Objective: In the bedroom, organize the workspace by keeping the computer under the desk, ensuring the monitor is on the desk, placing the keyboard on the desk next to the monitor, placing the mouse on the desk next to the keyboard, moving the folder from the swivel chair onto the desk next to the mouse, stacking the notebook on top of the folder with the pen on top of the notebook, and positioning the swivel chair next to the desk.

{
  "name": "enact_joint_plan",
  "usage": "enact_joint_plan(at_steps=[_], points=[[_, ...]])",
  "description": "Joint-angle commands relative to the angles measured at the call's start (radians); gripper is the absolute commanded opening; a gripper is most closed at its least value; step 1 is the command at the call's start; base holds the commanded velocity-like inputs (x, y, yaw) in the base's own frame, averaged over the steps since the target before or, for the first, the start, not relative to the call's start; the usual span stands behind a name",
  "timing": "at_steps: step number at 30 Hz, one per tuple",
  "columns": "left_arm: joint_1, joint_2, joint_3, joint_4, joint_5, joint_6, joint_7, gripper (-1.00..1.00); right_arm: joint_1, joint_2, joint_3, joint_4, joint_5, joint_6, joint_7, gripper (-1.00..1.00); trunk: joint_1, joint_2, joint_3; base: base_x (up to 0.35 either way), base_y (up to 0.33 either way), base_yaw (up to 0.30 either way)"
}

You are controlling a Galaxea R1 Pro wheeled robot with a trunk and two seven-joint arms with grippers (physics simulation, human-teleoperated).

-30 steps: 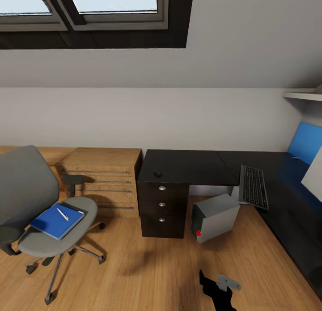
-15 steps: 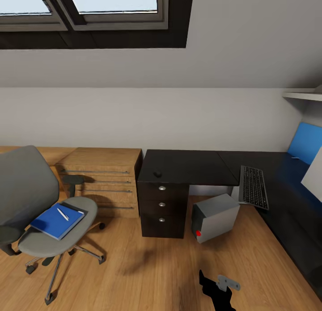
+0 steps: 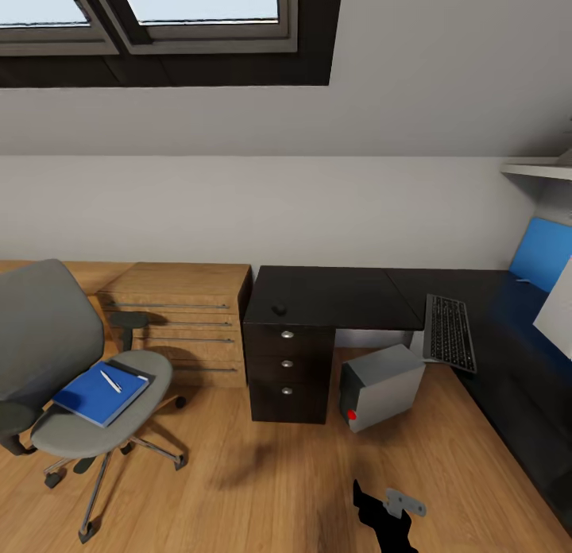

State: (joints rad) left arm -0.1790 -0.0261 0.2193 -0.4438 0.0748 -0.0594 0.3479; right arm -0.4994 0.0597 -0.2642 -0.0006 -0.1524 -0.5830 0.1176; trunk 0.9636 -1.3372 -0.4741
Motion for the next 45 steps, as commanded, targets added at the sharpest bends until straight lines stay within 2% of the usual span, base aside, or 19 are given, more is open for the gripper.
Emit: enact_joint_plan(at_steps=[1, 5, 9, 10, 11, 12, 16, 17, 19, 22, 23, 26, 27, 29, 30, 37, 38, 39, 45], points=[[0.000, -0.001, 0.002, 0.000, 0.008, -0.016, 0.000, 1.00, -0.001, 0.000, -0.004, 0.001, -0.011, -0.003, 0.011, 1.00, 0.000, -0.001, -0.001, 0.000, 0.000, -0.121], [0.000, -0.001, -0.011, -0.009, 0.007, -0.103, -0.002, 1.00, -0.001, 0.001, -0.001, -0.002, -0.007, -0.004, 0.011, 1.00, 0.000, -0.001, 0.000, 0.000, 0.000, -0.186], [0.000, -0.001, -0.047, -0.049, 0.008, -0.136, 0.001, 1.00, -0.001, 0.005, 0.005, -0.008, 0.006, -0.004, 0.011, 1.00, 0.000, -0.001, 0.002, 0.000, 0.000, -0.230], [0.000, -0.001, -0.059, -0.067, 0.008, -0.140, 0.002, 1.00, -0.001, 0.006, 0.007, -0.010, 0.011, -0.004, 0.011, 1.00, 0.000, -0.001, 0.002, 0.000, 0.000, -0.222], [0.000, -0.001, -0.108, -0.179, 0.010, -0.134, 0.004, 1.00, -0.001, 0.010, 0.012, -0.013, 0.033, -0.003, 0.011, 1.00, 0.000, -0.001, 0.002, 0.000, 0.000, -0.079], [0.000, -0.001, -0.114, -0.201, 0.011, -0.122, 0.004, 1.00, -0.001, 0.011, 0.013, -0.015, 0.037, -0.003, 0.011, 1.00, 0.000, -0.001, 0.002, 0.000, 0.000, -0.063], [0.000, -0.001, -0.128, -0.307, 0.014, 0.002, 0.004, 1.00, -0.001, 0.013, 0.014, -0.035, 0.061, -0.003, 0.012, 1.00, 0.000, -0.001, 0.002, 0.000, 0.000, -0.033], [0.000, -0.001, -0.130, -0.360, 0.015, 0.067, 0.004, 1.00, -0.001, 0.015, 0.015, -0.048, 0.072, -0.001, 0.012, 1.00, 0.000, -0.001, 0.002, 0.000, 0.000, -0.013], [0.000, -0.001, -0.131, -0.420, 0.016, 0.131, 0.004, 1.00, -0.001, 0.017, 0.015, -0.062, 0.081, 0.002, 0.012, 1.00, 0.000, -0.001, 0.002, 0.000, 0.000, -0.010], [0.000, -0.003, -0.132, -0.513, 0.021, 0.220, 0.004, 1.00, -0.002, 0.031, 0.016, -0.088, 0.091, 0.004, 0.011, 1.00, 0.000, -0.001, 0.002, 0.000, 0.000, -0.006], [0.000, -0.008, -0.133, -0.626, 0.038, 0.322, 0.003, 1.00, -0.002, 0.050, 0.019, -0.148, 0.097, 0.011, 0.008, 1.00, 0.000, -0.001, 0.002, 0.000, 0.000, -0.002], [0.000, -0.012, -0.134, -0.702, 0.057, 0.392, 0.003, 1.00, -0.002, 0.060, 0.019, -0.218, 0.099, 0.035, 0.006, 1.00, 0.000, -0.001, 0.002, 0.000, 0.000, -0.001], [0.000, -0.014, -0.135, -0.750, 0.067, 0.434, 0.003, 1.00, -0.002, 0.064, 0.020, -0.271, 0.099, 0.076, 0.005, 1.00, 0.000, -0.001, 0.002, 0.000, 0.000, 0.000], [0.000, -0.016, -0.136, -0.794, 0.076, 0.472, 0.003, 1.00, -0.002, 0.066, 0.020, -0.327, 0.100, 0.140, 0.004, 1.00, 0.000, -0.001, 0.002, 0.000, 0.000, 0.000], [0.000, -0.020, -0.137, -0.833, 0.081, 0.505, 0.003, 1.00, -0.002, 0.068, 0.020, -0.390, 0.100, 0.220, 0.003, 1.00, 0.000, -0.001, 0.002, 0.000, 0.000, 0.000], [0.000, -0.031, -0.138, -0.912, 0.088, 0.569, 0.003, 1.00, -0.002, 0.070, 0.022, -0.654, 0.102, 0.537, -0.029, 1.00, 0.000, -0.001, 0.002, 0.000, 0.000, 0.000], [0.000, -0.034, -0.138, -0.899, 0.089, 0.578, 0.003, 1.00, -0.002, 0.070, 0.034, -0.807, 0.103, 0.749, -0.100, 1.00, 0.000, -0.001, 0.002, 0.000, 0.000, 0.000], [0.000, -0.034, -0.140, -0.868, 0.087, 0.577, 0.002, 1.00, -0.002, 0.070, 0.049, -0.840, 0.107, 0.808, -0.143, 1.00, 0.000, -0.001, 0.002, 0.000, 0.000, 0.000], [0.000, -0.034, -0.171, -0.795, 0.084, 0.573, 0.002, 1.00, -0.001, 0.066, 0.122, -0.884, 0.124, 0.891, -0.304, 1.00, 0.000, -0.001, 0.002, 0.000, 0.000, 0.000]])
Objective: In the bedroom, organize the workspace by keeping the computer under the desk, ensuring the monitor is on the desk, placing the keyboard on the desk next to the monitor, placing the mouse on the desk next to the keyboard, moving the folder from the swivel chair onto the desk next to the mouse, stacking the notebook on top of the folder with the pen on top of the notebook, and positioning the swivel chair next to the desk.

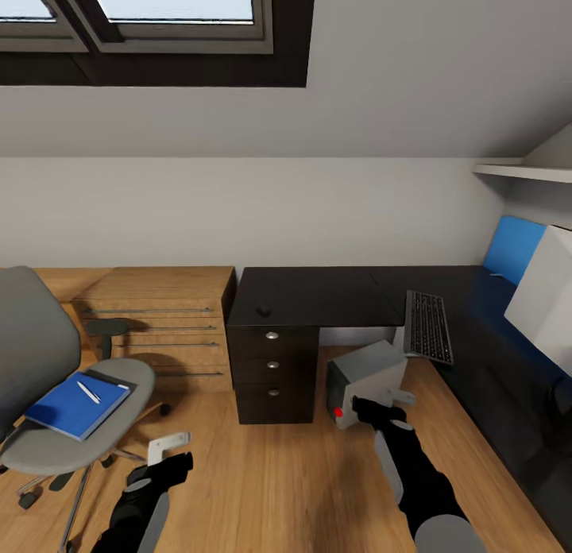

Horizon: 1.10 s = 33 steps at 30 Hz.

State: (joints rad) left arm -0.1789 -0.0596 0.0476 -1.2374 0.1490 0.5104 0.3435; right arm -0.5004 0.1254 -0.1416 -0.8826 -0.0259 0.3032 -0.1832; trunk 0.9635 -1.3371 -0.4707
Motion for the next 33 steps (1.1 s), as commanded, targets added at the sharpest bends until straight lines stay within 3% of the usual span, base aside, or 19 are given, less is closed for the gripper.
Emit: enact_joint_plan(at_steps=[1, 8, 18, 33], points=[[-0.001, 0.000, -0.007, 0.002, 0.010, 0.001, 0.006, 1.00, 0.000, 0.000, 0.005, -0.004, -0.002, 0.009, -0.018, 1.00, 0.000, -0.001, -0.001, 0.008, 0.000, 0.000], [-0.001, 0.002, -0.037, 0.000, 0.010, -0.027, 0.007, 1.00, 0.001, 0.000, 0.028, -0.008, 0.001, 0.023, -0.069, 1.00, 0.000, -0.001, -0.001, 0.167, 0.000, 0.000], [-0.001, -0.001, -0.045, 0.007, 0.010, -0.034, 0.007, 1.00, 0.002, 0.001, 0.031, -0.009, -0.003, 0.025, -0.078, 1.00, 0.000, -0.001, 0.000, 0.255, 0.000, -0.011], [-0.001, -0.001, -0.058, 0.016, 0.011, -0.034, 0.008, 1.00, 0.006, 0.002, 0.033, -0.009, -0.003, 0.025, -0.078, 1.00, 0.000, -0.001, 0.008, 0.031, 0.000, -0.203]])
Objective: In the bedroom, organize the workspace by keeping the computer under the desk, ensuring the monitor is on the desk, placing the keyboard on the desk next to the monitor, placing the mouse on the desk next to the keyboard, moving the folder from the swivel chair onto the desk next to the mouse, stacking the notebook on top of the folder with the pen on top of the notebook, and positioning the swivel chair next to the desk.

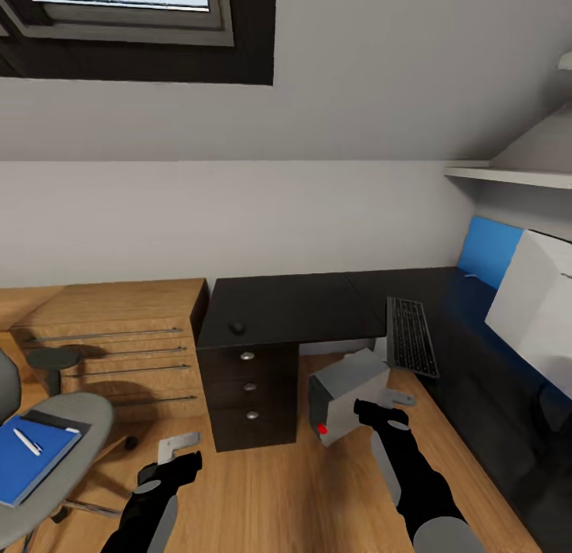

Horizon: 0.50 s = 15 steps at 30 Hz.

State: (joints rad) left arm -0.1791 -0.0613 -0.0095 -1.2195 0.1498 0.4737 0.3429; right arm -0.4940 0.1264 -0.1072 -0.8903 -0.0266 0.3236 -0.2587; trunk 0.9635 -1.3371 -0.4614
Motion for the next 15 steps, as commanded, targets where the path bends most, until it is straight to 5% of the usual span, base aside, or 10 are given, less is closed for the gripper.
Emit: enact_joint_plan(at_steps=[1, 7, 11, 15], points=[[0.000, 0.000, -0.001, -0.002, 0.011, 0.003, 0.008, 1.00, 0.001, 0.001, -0.001, -0.002, -0.002, 0.005, -0.003, 1.00, 0.000, -0.001, 0.000, 0.040, 0.000, -0.239], [0.000, 0.000, -0.004, -0.002, 0.011, 0.002, 0.008, 1.00, 0.013, 0.000, 0.029, -0.011, 0.002, 0.005, -0.002, 1.00, 0.000, -0.001, 0.002, 0.198, 0.000, -0.189], [0.000, -0.001, -0.011, -0.002, 0.011, 0.002, 0.007, 1.00, 0.023, -0.002, 0.086, -0.023, 0.004, 0.003, -0.003, 1.00, 0.000, -0.001, 0.002, 0.289, 0.000, -0.051], [0.000, -0.001, -0.015, -0.002, 0.011, 0.002, 0.007, 1.00, 0.039, -0.004, 0.104, -0.046, 0.004, -0.008, -0.004, 1.00, 0.000, -0.001, 0.002, 0.170, 0.000, -0.017]])
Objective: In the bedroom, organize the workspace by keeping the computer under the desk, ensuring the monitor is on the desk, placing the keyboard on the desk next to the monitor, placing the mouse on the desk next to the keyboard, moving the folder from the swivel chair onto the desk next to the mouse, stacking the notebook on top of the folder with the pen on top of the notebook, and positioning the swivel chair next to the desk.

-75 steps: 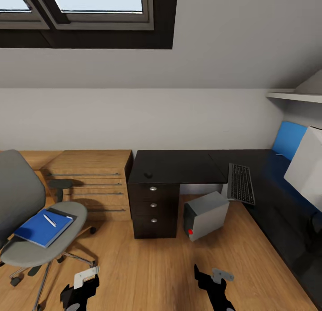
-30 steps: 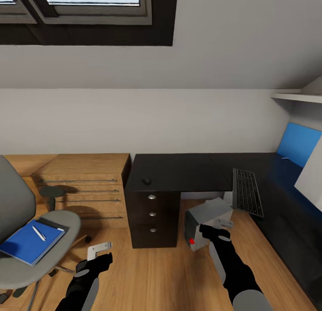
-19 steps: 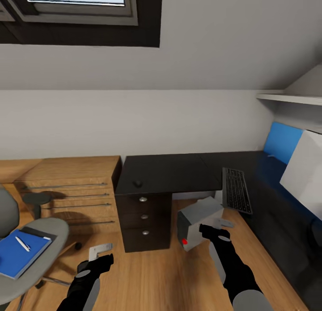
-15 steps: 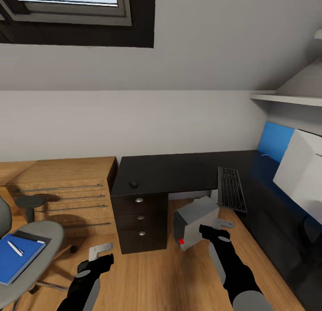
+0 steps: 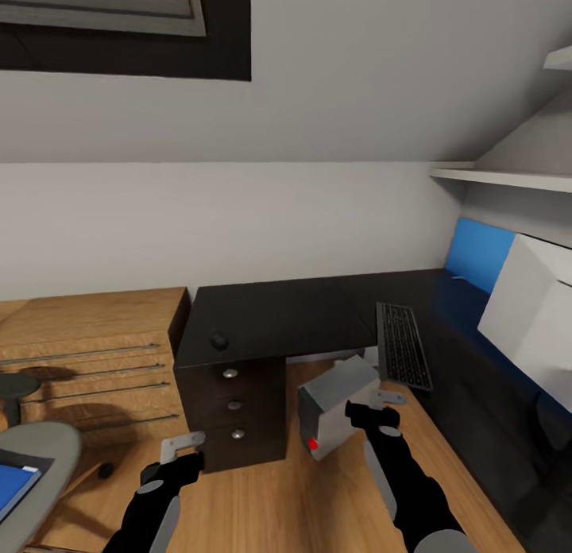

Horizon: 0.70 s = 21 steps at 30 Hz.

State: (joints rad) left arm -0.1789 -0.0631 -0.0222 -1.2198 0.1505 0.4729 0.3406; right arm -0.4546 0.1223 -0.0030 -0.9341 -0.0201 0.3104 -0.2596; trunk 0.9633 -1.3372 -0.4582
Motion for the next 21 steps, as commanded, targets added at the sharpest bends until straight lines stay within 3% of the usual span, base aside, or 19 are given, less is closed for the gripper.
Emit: enact_joint_plan(at_steps=[1, 4, 21], points=[[-0.001, 0.000, -0.003, -0.002, 0.011, 0.003, 0.009, 1.00, 0.008, 0.000, 0.004, -0.015, -0.002, -0.001, -0.004, 1.00, 0.000, -0.001, -0.001, 0.076, 0.000, -0.008], [-0.001, 0.000, -0.007, -0.002, 0.011, 0.004, 0.009, 1.00, 0.017, -0.001, 0.008, -0.035, -0.002, -0.006, -0.004, 1.00, 0.000, -0.001, -0.001, 0.049, 0.000, -0.005], [-0.001, 0.000, -0.018, -0.003, 0.011, 0.004, 0.012, 1.00, 0.030, -0.001, 0.012, -0.060, -0.006, -0.014, -0.004, 1.00, -0.065, 0.118, 0.052, 0.004, 0.000, 0.000]])
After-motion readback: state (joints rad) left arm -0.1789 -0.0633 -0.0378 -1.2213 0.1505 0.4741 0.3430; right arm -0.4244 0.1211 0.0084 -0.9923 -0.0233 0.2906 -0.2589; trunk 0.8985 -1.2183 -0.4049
